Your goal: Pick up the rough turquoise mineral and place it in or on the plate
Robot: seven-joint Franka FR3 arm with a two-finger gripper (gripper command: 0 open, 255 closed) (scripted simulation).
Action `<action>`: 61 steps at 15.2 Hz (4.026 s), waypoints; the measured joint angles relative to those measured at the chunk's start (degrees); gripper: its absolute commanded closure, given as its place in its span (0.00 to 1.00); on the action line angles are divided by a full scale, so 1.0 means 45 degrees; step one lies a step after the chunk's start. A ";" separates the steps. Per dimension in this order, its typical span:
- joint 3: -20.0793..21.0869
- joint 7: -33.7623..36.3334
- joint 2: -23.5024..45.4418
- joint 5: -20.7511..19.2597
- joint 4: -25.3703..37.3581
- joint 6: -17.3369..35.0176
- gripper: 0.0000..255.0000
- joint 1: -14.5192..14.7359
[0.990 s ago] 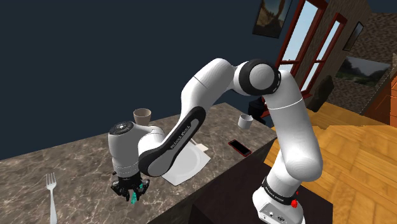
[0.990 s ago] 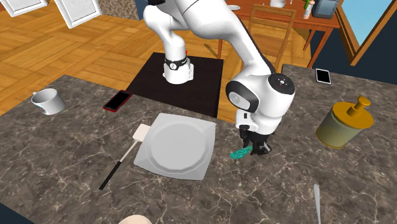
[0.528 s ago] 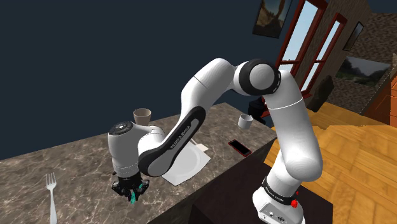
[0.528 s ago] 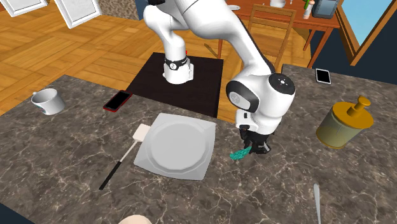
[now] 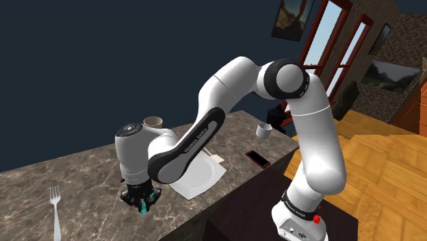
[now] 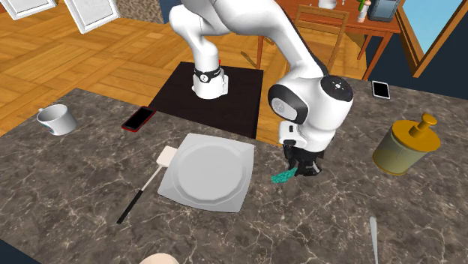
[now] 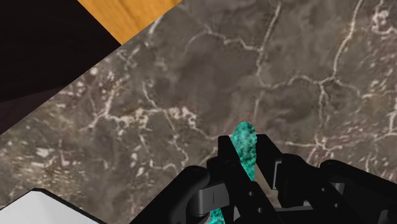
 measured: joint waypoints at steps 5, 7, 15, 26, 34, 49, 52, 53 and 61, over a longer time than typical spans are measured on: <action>0.0388 -0.0253 -0.0640 0.0455 -0.0070 -0.0510 1.00 -0.0292; 0.0547 -0.0384 -0.0909 0.0656 -0.0077 -0.0738 1.00 -0.0428; 0.1073 -0.1055 -0.2059 0.1425 -0.0584 -0.1197 1.00 -0.1204; 0.1381 -0.4971 -0.5216 0.3417 -0.4242 0.0168 1.00 -0.4741; 0.0835 -0.7944 -0.6706 0.4570 -0.5820 0.0756 1.00 -0.6419; -0.0278 -0.6084 -0.4153 0.1777 -0.5940 0.2794 1.00 -0.5782; -0.0298 -0.6060 -0.4126 0.1740 -0.5943 0.2822 1.00 -0.5768; -0.0301 -0.6057 -0.4123 0.1736 -0.5942 0.2825 1.00 -0.5767; -0.0302 -0.6056 -0.4122 0.1733 -0.5943 0.2828 0.00 -0.5766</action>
